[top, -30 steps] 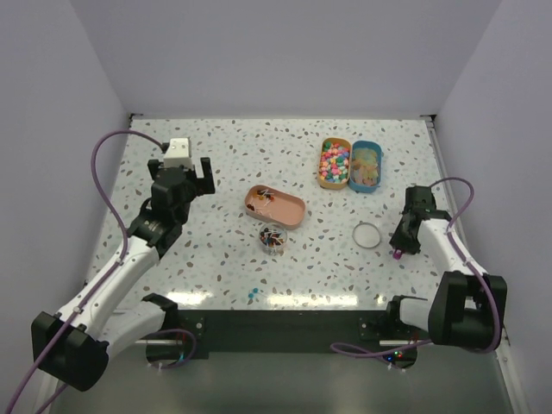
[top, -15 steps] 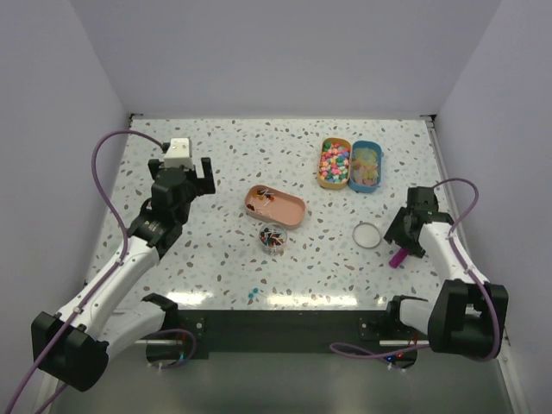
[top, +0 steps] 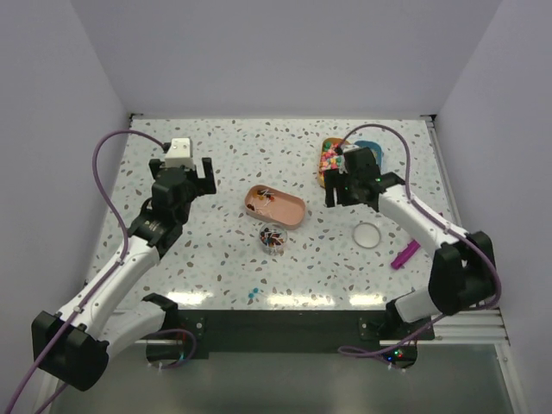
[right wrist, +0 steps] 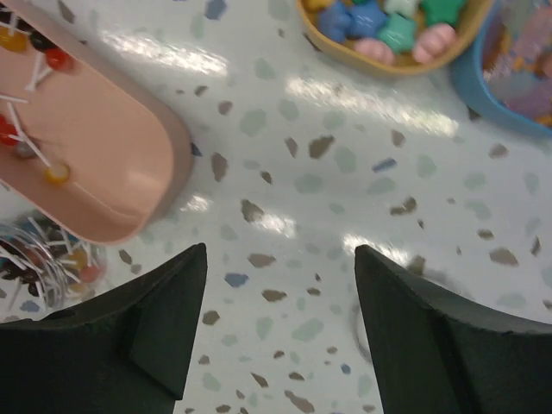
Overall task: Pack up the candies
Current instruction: Pick up the storage box at the center of the board, then place the storage box at the center of the board.
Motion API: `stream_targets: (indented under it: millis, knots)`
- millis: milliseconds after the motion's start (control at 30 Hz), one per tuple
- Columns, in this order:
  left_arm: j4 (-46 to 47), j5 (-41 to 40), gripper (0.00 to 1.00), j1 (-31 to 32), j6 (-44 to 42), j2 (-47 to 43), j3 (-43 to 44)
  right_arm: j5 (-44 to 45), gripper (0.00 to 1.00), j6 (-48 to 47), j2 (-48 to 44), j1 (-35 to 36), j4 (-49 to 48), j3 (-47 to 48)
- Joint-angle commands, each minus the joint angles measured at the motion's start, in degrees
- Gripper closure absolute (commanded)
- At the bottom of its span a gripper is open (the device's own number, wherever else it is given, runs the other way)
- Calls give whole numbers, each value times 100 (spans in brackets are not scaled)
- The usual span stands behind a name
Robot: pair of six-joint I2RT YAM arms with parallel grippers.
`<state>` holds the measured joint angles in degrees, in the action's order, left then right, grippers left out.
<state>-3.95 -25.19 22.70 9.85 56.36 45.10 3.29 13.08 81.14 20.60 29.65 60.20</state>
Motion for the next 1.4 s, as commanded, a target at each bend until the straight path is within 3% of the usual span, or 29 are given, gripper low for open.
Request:
stream_targets:
  millis: [0,167,433,567,700,833,1100,1367]
  knots:
    - [298,76,1,42,-9,-2,-45,-530,28,-754,864,409,-758,710]
    - [280,111,1,42,-9,51,-37,-1241,34,-1464,2035,752,-996,1737]
    - [254,128,1,50,-9,200,-19,-1594,55,-2020,3529,1078,-890,2812]
    - [236,128,1,42,-9,244,-10,-1708,64,-2239,3873,1078,-917,2961]
    - [236,146,1,42,-9,297,-10,-1718,86,-2345,3918,1078,-803,3050]
    - [236,181,1,42,0,314,-1,-1683,100,-2372,3567,1078,-733,3024]
    - [236,216,1,42,9,297,-1,-251,100,-2301,2504,859,-812,2734]
    - [254,260,1,42,17,244,-19,875,100,-1836,2037,-714,-390,2663]
